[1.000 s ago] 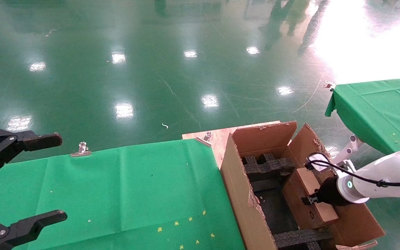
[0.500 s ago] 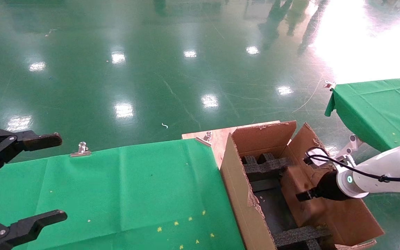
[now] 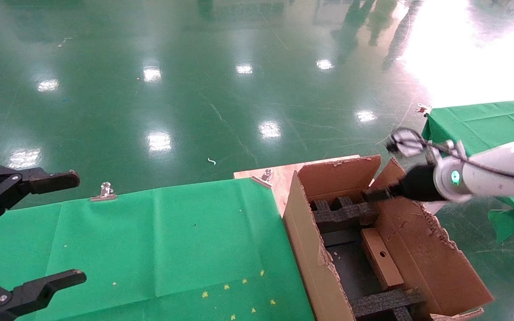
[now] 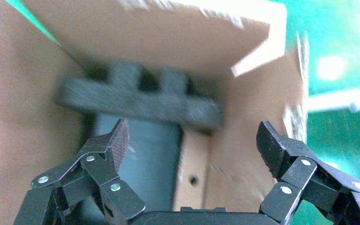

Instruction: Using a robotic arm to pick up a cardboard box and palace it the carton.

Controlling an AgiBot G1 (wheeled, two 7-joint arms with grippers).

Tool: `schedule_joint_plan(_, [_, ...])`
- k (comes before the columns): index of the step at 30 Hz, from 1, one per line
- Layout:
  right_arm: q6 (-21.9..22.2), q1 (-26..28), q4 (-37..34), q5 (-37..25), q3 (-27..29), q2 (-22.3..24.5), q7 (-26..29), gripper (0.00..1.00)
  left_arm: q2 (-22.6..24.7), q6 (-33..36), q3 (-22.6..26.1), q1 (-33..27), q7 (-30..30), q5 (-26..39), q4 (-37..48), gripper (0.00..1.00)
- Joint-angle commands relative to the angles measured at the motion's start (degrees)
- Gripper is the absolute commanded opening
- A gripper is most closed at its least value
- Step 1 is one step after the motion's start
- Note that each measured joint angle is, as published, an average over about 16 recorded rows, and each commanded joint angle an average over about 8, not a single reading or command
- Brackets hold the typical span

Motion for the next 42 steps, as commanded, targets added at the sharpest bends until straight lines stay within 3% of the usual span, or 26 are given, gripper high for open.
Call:
schedule_joint_plan(1, [0.08,2.33,2.76,0.61,1.16,0.94,-0.6,1.0,0.0,0.0,0.0,0.0,0.0,0.0,0.0,1.0])
schedule_joint_plan(6, [-2.72,5.56,7.81,9.56,5.55,2.69,-8.42,1.0,0.0,0.0,0.01,0.0,0.0,0.0,0.0,1.0])
schedule_joint_plan(12, [-10.95,7.1,8.71,25.24,11.84,3.62,-21.03,1.0,-0.01,-0.01,0.01,0.0,0.01,-0.02,0.01,1.0])
schedule_joint_plan(16, [-15.41,7.49,8.94,32.64,14.77,4.46,-25.23,1.0,-0.01,-0.03,0.01,0.01,0.01,-0.05,0.01,1.0])
schedule_joint_plan(19, [-16.7,7.59,8.96,34.65,15.59,4.71,-25.83,1.0,-0.02,-0.03,0.01,0.01,0.01,-0.07,0.01,1.0])
schedule_joint_plan(27, [-15.84,5.82,8.62,32.52,16.42,4.12,-25.59,1.0,-0.01,-0.03,0.01,0.01,0.01,-0.07,0.01,1.0])
schedule_joint_plan(42, [-24.31,-8.78,7.64,35.62,36.73,2.0,-38.52,1.0,-0.02,-0.03,0.02,0.0,0.02,-0.08,0.02,1.0])
